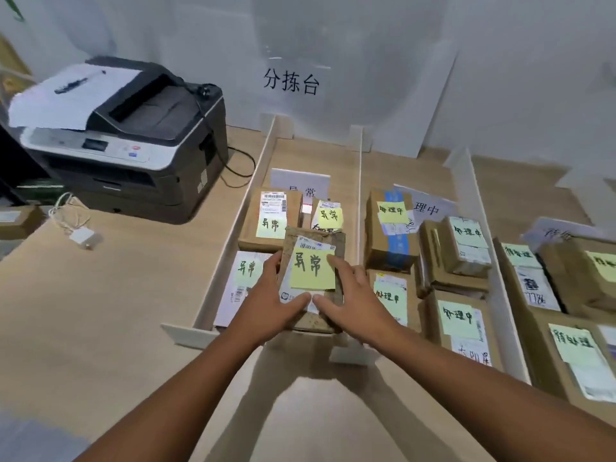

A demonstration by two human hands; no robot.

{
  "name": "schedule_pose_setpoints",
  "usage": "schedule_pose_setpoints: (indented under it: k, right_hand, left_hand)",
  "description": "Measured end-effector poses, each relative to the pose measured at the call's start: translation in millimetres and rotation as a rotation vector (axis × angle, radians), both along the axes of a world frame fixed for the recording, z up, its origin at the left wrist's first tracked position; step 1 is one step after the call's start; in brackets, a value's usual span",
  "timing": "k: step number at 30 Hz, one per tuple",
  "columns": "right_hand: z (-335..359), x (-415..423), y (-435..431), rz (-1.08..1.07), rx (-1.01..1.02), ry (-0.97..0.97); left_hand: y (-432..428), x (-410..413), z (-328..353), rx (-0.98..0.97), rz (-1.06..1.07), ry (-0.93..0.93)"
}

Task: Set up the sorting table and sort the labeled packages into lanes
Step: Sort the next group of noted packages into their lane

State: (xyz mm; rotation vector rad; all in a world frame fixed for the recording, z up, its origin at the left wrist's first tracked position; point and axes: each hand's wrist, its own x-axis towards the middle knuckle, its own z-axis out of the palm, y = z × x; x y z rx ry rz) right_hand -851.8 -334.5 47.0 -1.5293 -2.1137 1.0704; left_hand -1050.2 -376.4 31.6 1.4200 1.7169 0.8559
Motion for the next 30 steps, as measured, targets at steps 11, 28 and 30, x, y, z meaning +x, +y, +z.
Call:
schedule_pose_setpoints:
  k: [11,28,30]
  right_hand:
    - [-85.5,-24.7,65.6,-0.01,-0.225,-0.221]
    - [-53.9,-35.9,53.1,-0.127,-0.049,-0.304]
    - [-27.5,-24.7,42.0,-0.223,0.05,-0.252]
  left_hand:
    - [65.7,2.5,-95.4,-0.181,-0.044,-0.077]
    - [62.2,8.1,-59.9,-0.005,-0.109,0.171]
    - [61.5,6.6,-35.3,0.043,-0.119,0.206]
